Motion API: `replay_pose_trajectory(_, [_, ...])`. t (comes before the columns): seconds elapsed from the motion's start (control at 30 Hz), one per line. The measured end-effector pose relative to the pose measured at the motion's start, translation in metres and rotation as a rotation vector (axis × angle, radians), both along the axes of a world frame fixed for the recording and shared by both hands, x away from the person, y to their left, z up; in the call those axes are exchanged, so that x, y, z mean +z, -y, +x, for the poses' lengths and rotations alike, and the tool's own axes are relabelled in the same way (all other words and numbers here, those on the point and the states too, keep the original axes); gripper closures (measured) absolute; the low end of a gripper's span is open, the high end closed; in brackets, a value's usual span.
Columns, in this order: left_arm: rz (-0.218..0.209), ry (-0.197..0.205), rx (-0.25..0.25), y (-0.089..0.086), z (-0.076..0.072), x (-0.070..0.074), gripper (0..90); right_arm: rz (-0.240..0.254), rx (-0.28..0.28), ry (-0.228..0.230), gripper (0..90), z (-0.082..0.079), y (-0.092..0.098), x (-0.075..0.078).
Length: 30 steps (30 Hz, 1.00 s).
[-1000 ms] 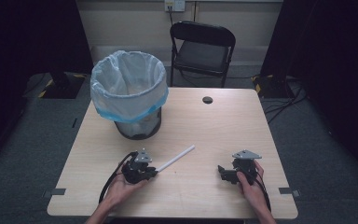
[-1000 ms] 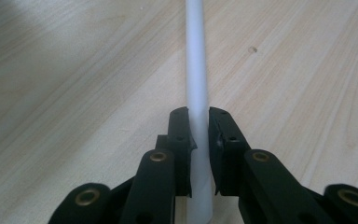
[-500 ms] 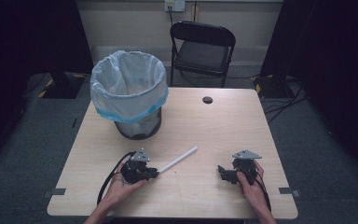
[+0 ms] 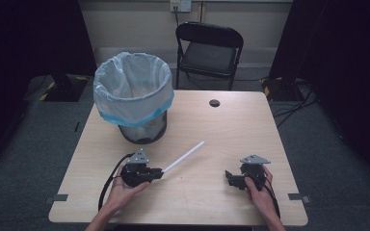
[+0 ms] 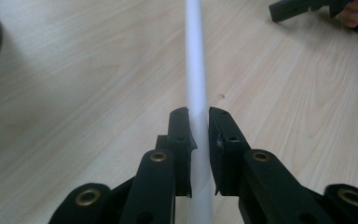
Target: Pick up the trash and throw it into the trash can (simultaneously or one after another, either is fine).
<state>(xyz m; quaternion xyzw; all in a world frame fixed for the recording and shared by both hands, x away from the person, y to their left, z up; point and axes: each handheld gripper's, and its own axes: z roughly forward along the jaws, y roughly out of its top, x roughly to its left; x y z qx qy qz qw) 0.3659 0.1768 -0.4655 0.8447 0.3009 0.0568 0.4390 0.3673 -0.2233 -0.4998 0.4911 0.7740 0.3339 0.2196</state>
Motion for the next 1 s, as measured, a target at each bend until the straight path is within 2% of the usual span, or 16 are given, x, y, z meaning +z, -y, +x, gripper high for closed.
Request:
replay_pose_trajectory(0.23, [-0.037, 0.037, 0.018, -0.006, -0.002, 0.013, 80.0, 0.0, 0.0, 0.0, 11.9, 0.0, 0.0, 0.0])
replay_pose_trajectory(0.33, [-0.068, 0.048, 0.023, -0.009, -0.003, 0.018, 80.0, 0.0, 0.0, 0.0, 11.9, 0.0, 0.0, 0.0])
replay_pose_trajectory(0.37, [-0.081, 0.04, 0.029, -0.01, -0.004, 0.019, 80.0, 0.0, 0.0, 0.0, 11.9, 0.0, 0.0, 0.0])
replay_pose_trajectory(0.47, [-0.082, 0.049, 0.036, -0.013, -0.004, 0.022, 79.9, 0.0, 0.0, 0.0, 11.9, 0.0, 0.0, 0.0])
replay_pose_trajectory(0.67, [-0.125, 0.071, 0.049, -0.021, -0.003, 0.034, 79.9, 0.0, 0.0, 0.0, 11.8, 0.0, 0.0, 0.0])
replay_pose_trajectory(0.7, [-0.161, 0.074, 0.055, -0.025, -0.001, 0.037, 79.9, 0.0, 0.0, -0.001, 11.8, 0.0, 0.0, 0.0])
replay_pose_trajectory(0.8, [-0.145, 0.095, 0.058, -0.027, -0.001, 0.041, 79.9, 0.0, 0.0, -0.001, 11.8, 0.0, 0.0, 0.0])
replay_pose_trajectory(0.83, [-0.158, 0.094, 0.061, -0.029, -0.001, 0.044, 79.9, 0.0, 0.001, -0.001, 11.8, 0.0, 0.0, 0.0])
replay_pose_trajectory(1.0, [-0.168, 0.131, 0.068, -0.037, -0.001, 0.058, 80.0, 0.0, 0.001, -0.001, 11.8, 0.0, 0.0, 0.0])
